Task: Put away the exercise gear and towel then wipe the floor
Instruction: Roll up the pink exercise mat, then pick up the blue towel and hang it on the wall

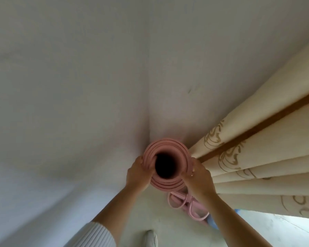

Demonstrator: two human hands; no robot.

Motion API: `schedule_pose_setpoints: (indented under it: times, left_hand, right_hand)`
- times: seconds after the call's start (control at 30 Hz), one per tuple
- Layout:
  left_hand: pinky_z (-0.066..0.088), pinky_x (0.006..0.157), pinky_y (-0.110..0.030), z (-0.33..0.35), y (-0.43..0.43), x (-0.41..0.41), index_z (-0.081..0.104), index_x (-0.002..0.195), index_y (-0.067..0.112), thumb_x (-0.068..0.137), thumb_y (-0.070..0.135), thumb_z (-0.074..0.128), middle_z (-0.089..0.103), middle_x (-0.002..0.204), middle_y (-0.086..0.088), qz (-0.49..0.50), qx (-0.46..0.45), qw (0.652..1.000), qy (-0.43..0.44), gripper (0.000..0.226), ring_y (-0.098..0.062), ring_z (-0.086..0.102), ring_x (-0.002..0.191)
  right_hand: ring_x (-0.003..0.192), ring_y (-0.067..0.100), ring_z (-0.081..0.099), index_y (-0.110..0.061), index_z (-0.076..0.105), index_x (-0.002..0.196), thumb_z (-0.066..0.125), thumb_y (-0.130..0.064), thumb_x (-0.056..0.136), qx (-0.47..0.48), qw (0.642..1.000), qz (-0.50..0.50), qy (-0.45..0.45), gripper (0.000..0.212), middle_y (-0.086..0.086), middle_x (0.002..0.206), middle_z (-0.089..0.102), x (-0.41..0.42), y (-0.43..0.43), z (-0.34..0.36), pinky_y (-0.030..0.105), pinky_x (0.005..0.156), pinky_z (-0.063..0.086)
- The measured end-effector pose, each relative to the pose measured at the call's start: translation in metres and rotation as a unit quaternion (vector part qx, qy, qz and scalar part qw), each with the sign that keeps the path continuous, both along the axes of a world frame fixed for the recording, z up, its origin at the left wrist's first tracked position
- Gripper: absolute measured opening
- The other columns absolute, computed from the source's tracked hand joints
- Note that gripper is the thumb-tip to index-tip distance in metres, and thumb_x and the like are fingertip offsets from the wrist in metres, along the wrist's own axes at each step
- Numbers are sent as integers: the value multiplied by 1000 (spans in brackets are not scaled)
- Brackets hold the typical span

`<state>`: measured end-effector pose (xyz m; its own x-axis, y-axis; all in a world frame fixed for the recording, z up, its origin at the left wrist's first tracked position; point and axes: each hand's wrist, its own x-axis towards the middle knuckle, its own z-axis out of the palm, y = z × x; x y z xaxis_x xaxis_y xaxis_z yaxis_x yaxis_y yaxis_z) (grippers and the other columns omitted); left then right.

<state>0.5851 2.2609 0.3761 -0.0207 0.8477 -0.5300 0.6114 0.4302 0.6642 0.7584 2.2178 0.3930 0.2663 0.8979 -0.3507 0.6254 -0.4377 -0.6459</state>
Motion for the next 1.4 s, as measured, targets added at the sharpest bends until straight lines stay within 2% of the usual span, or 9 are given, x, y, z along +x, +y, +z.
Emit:
schedule_pose_setpoints:
  times: [0.17,0.27,0.4,0.5,0.63,0.8,0.93,1.17,1.4]
  left_hand:
    - [49,91,-35,-13,27,13,39,135,26,88,58,49,61,123,3,-41,-4,999,2,58,-22,61,106]
    - [46,96,-35,-12,28,10,30,140,26,87,53,55,56,131,2,-34,-17,999,-32,64,-23,56,116]
    - [34,93,-21,4,11,5,15,147,32,90,46,54,41,146,6,-88,-28,994,-59,71,-18,43,131]
    - [33,89,-16,23,-8,4,13,148,31,94,37,52,39,148,5,-111,-19,993,-42,67,-15,42,131]
    - [35,101,-27,45,-47,-5,15,150,21,96,32,47,33,152,0,-83,-19,996,19,63,-20,42,132]
    - [25,113,-32,78,-135,-22,16,151,18,97,34,42,25,156,-2,-27,-26,997,69,62,-19,27,141]
    - [26,111,-33,123,-244,-27,20,150,18,98,31,42,28,154,-4,52,13,995,84,58,-20,30,139]
    - [30,107,-33,179,-475,-38,29,145,21,96,28,43,32,150,-2,271,47,955,109,52,-19,31,137]
    - [40,98,-30,198,-715,-66,34,141,16,97,29,43,43,139,-6,457,-15,873,169,47,-21,42,126]
  right_hand:
    - [117,-2,38,-31,29,145,62,-17,88,22,999,35,28,68,-21,134,38,2,15,-11,15,90,33]
    - [132,8,35,-29,15,153,59,-18,89,10,997,73,-10,78,-11,156,19,1,21,-13,14,91,35]
    - [141,23,30,-26,13,154,53,-34,93,-76,980,164,-77,73,1,162,-5,-3,22,-8,33,107,41]
    - [143,23,29,-21,17,154,52,-32,95,-113,970,193,-92,69,4,162,4,-6,17,5,37,112,35]
    - [134,17,41,-23,27,149,54,-30,93,-91,970,208,-80,63,-2,155,30,-12,-3,26,36,106,42]
    - [139,21,34,-16,29,150,49,-30,97,-102,951,270,-114,58,3,155,29,-28,-59,68,34,110,34]
    - [126,23,45,-13,37,143,49,-22,96,-80,931,342,-97,50,5,145,40,-41,-142,109,26,93,38]
    - [132,25,42,-18,30,147,51,-31,93,-33,841,529,-113,60,4,150,36,-92,-317,166,36,104,38]
    - [137,21,38,-18,26,150,50,-34,96,-6,683,718,-132,62,2,153,32,-180,-522,186,35,110,36]
